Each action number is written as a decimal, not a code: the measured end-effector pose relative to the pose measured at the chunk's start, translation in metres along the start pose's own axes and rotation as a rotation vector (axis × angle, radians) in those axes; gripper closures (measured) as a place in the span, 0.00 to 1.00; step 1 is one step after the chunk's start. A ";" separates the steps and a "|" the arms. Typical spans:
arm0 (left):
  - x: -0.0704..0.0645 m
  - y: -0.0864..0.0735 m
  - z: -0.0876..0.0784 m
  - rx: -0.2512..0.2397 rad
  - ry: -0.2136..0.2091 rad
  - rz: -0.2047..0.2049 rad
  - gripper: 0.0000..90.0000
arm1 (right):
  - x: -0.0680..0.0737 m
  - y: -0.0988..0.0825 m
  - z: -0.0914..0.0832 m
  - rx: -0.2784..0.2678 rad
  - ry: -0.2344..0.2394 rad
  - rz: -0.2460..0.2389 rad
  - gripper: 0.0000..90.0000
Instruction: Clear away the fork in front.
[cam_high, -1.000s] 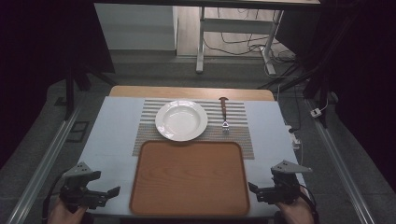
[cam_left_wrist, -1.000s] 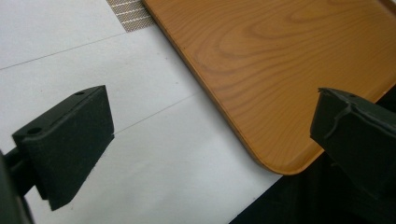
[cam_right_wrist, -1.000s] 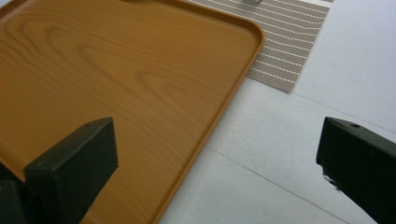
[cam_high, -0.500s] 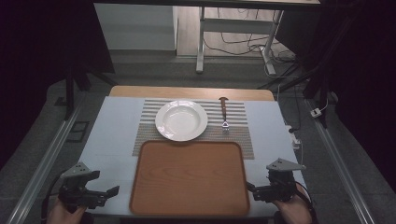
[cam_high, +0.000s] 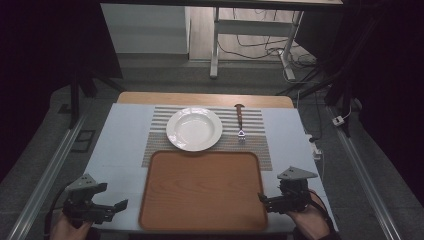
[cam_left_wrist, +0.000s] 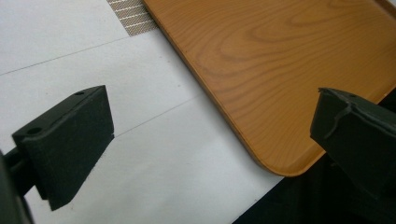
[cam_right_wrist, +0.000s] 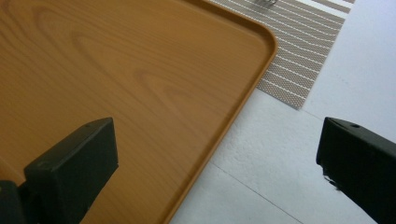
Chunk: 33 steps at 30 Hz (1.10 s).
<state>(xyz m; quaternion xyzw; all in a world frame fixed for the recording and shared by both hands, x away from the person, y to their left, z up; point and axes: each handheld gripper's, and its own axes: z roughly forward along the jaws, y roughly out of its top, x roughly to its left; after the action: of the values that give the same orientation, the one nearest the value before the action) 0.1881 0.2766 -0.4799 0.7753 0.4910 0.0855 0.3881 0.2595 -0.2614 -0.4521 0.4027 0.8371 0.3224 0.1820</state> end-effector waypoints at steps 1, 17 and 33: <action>0.000 0.000 0.000 0.003 0.000 0.002 0.00 | 0.001 0.001 0.001 0.003 -0.003 -0.009 0.00; 0.000 0.000 0.000 0.008 -0.005 0.005 0.00 | 0.018 0.022 0.028 0.096 -0.050 -0.207 0.00; 0.001 0.000 0.000 0.006 -0.009 -0.002 0.00 | 0.017 0.046 0.059 0.148 -0.113 -0.343 0.00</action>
<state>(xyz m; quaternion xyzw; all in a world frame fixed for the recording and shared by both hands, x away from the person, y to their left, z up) 0.1888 0.2769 -0.4802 0.7765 0.4901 0.0800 0.3880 0.3079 -0.2028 -0.4636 0.2838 0.9035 0.2011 0.2506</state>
